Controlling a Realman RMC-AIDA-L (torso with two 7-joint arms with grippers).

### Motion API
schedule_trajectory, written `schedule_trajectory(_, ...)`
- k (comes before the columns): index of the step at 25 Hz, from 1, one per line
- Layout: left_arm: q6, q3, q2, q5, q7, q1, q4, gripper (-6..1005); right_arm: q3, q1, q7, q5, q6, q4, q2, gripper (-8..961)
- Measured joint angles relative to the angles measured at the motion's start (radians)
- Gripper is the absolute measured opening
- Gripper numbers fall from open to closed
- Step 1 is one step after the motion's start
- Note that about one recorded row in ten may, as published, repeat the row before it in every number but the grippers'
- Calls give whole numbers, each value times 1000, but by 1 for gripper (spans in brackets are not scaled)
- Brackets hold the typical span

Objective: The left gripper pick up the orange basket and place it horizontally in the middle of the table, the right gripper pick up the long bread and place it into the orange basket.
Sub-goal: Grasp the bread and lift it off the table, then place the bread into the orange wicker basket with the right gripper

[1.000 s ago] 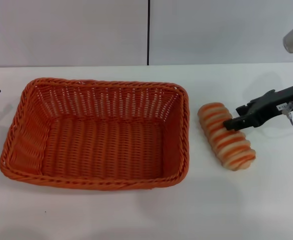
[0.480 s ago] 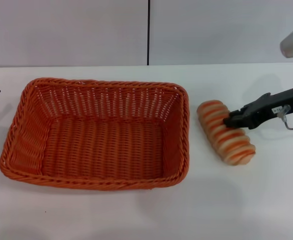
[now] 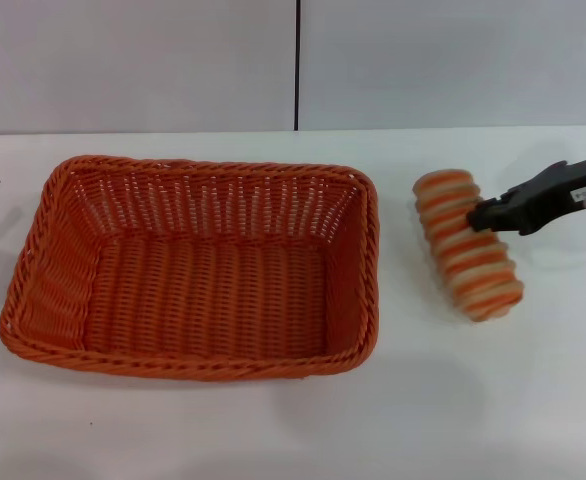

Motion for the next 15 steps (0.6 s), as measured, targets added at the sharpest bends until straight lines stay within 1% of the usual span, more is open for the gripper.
schedule_trajectory(1,0,0,0,0,0,0,0,749,0,0,0,0,0,0,0,154)
schedule_trajectory(2,-3,0,0,0,0,-1,0,749,-1,-16,38,-6,-30,-71,0,150)
schedule_trajectory(3,-6,0,-1,0,0,-1,0,749,-1,-16,38,-6,-30,-71,0,145)
schedule_trajectory(4,-6,0,-1,0,0,-1,0,749,-1,-24,56,-10,-46,-105,0,141)
schedule_trajectory(5,-14,0,-1,0,0,-2,0,749,5,-36,93,-15,-87,-187,0,136)
schedule_trajectory(6,-14,0,-1,0,0,-2,0,749,5,-36,93,-15,-87,-187,0,132)
schedule_trajectory(9,-21,0,-1,0,0,-3,0,749,15,-42,136,-16,-159,-302,1,118)
schedule_trajectory(10,-25,0,-2,0,0,-5,0,749,7,-40,156,-6,-208,-372,2,111)
schedule_trajectory(11,-25,0,-2,0,0,-5,0,749,7,-40,156,-6,-208,-372,2,105)
schedule_trajectory(12,-28,0,-2,0,0,-7,0,749,-20,-31,170,34,-243,-413,3,98)
schedule_trajectory(13,-30,0,-2,0,0,-9,0,749,-20,-31,170,34,-243,-413,3,91)
schedule_trajectory(14,-31,0,-2,0,1,-10,0,749,-42,-25,178,62,-258,-427,4,85)
schedule_trajectory(15,-32,0,-2,0,1,-11,0,749,-87,-11,189,118,-280,-437,4,78)
